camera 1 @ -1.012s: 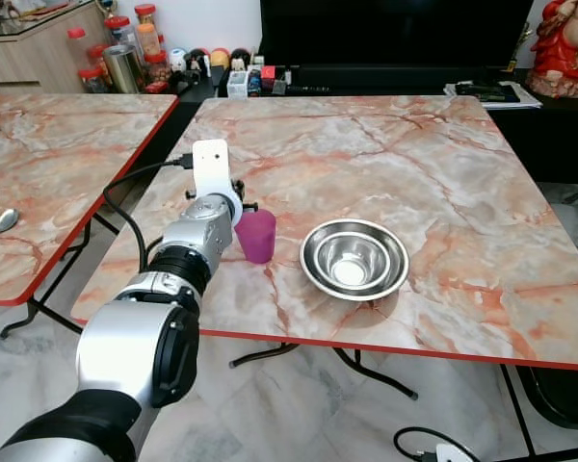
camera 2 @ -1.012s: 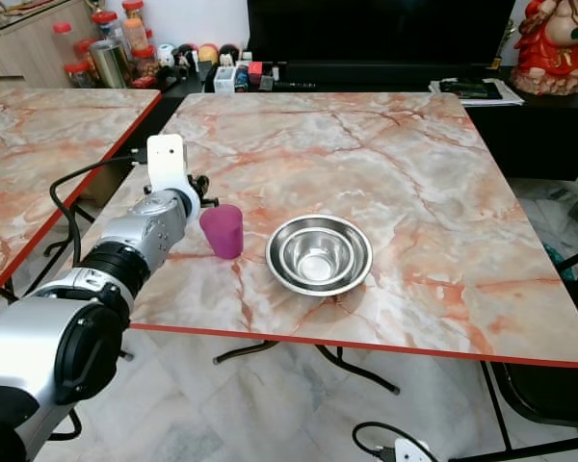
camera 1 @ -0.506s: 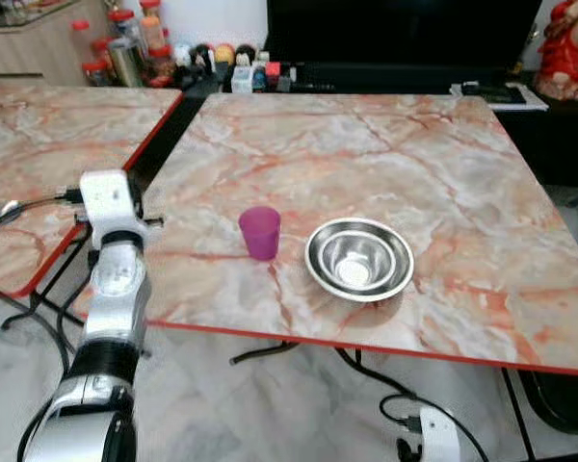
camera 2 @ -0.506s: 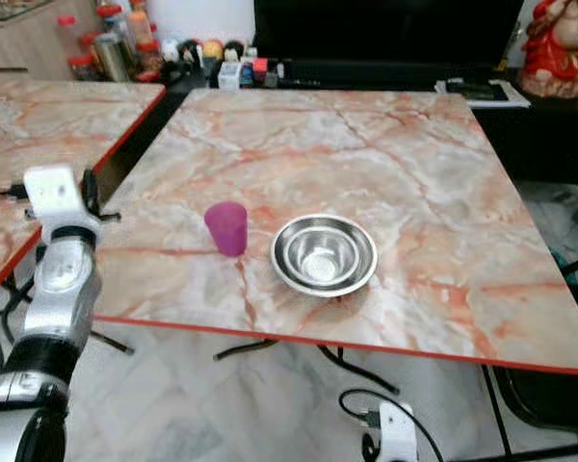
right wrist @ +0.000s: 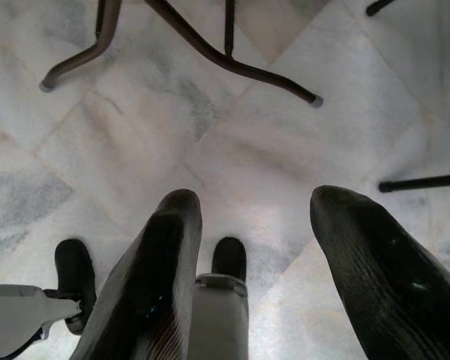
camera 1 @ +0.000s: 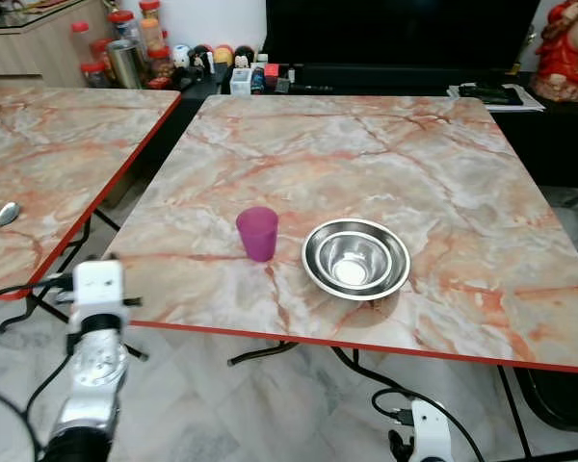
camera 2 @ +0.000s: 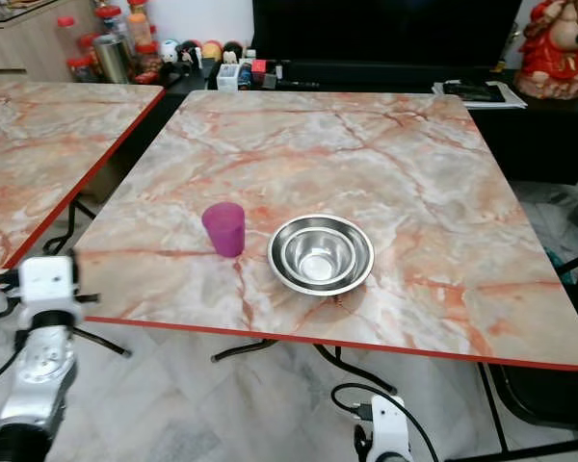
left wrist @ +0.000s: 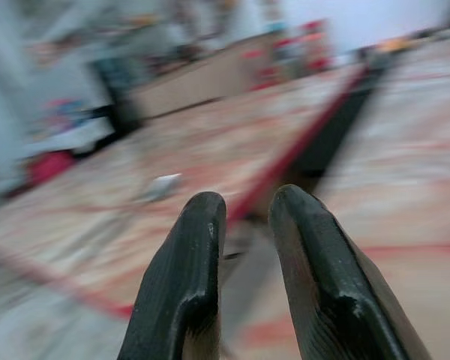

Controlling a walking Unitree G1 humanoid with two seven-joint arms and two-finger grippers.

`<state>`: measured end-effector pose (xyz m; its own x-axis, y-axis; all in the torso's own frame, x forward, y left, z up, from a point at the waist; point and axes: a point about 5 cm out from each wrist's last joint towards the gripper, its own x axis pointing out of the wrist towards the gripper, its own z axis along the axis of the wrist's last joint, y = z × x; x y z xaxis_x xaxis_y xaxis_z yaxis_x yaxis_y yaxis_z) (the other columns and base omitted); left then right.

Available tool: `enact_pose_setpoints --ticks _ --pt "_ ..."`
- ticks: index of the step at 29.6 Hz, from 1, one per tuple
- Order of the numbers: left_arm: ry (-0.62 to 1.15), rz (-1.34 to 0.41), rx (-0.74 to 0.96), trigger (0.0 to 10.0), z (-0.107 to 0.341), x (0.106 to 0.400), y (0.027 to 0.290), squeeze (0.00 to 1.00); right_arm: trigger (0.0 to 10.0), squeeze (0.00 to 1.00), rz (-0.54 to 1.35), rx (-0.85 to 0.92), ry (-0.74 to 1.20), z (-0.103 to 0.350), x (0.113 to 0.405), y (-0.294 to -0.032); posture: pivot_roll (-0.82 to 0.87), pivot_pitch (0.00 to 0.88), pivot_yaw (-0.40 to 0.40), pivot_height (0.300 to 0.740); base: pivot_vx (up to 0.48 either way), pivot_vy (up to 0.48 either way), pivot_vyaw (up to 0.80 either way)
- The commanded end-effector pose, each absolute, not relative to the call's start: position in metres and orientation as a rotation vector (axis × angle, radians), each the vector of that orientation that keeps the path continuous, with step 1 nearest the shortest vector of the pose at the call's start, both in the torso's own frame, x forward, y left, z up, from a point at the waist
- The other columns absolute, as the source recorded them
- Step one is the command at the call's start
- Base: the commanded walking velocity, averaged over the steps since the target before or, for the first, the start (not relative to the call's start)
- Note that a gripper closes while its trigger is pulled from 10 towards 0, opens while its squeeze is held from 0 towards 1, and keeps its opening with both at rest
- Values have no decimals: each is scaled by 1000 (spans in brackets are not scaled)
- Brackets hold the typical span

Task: Setting the table

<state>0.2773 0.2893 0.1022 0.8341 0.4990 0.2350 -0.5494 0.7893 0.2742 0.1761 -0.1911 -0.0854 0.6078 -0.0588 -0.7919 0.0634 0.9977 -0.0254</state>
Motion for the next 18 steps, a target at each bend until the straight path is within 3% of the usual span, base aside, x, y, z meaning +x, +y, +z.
enact_pose_setpoints --ticks 1,4,5,10,12,13,15,16,18 --pt "-129 729 377 10000 100 259 318 0 10000 0 -69 8 919 -86 174 -189 0 0 30 740 0 0 0" --pt "-44 809 400 10000 86 243 336 0 10000 0 -73 11 924 -87 173 -189 4 0 32 740 0 0 0" --pt "64 836 415 10000 68 232 346 0 10000 0 -72 12 928 -88 171 -188 3 0 35 740 0 0 0" --pt "317 817 421 10000 30 211 353 0 10000 0 -71 13 932 -89 170 -186 -9 0 46 740 0 0 0" --pt "517 732 363 10000 -5 194 339 0 10000 0 -80 14 938 -89 169 -186 -18 0 51 740 0 0 0" --pt "517 732 363 10000 -5 194 339 0 10000 0 -80 14 938 -89 169 -186 -18 0 51 740 0 0 0" --pt "669 544 296 10000 -33 190 310 0 10000 0 -79 7 943 -89 169 -187 -25 0 54 740 0 0 0" --pt "669 544 296 10000 -33 190 310 0 10000 0 -79 7 943 -89 169 -187 -25 0 54 740 0 0 0" --pt "747 341 255 10000 -50 191 280 0 10000 0 -77 -4 949 -90 169 -188 -38 0 55 740 0 0 0"
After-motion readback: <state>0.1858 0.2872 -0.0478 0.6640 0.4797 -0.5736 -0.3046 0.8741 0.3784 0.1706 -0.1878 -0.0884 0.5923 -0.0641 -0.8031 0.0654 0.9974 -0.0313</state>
